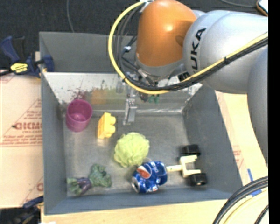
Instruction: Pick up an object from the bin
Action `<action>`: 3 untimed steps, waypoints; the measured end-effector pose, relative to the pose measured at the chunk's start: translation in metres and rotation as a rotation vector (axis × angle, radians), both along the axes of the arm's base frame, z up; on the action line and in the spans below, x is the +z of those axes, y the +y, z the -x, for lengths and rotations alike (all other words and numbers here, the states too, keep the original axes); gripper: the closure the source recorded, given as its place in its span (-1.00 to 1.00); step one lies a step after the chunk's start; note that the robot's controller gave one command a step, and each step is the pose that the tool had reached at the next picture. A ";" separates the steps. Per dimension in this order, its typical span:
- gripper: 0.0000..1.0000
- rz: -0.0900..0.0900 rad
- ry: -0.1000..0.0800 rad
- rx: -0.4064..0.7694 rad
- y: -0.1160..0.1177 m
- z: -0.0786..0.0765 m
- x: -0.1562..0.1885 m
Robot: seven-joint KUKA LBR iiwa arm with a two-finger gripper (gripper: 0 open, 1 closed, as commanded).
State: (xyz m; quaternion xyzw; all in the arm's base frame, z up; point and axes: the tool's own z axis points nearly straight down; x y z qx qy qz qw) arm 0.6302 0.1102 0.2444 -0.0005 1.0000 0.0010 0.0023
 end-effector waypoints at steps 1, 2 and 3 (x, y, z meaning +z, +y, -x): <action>-1.00 0.003 -0.003 0.317 0.010 -0.004 -0.089; -1.00 0.005 -0.007 0.527 0.019 -0.008 -0.093; -1.00 0.006 -0.010 0.732 0.018 -0.010 -0.092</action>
Offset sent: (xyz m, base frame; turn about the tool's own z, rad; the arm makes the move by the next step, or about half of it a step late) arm 0.0086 0.0240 -0.0844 -0.6103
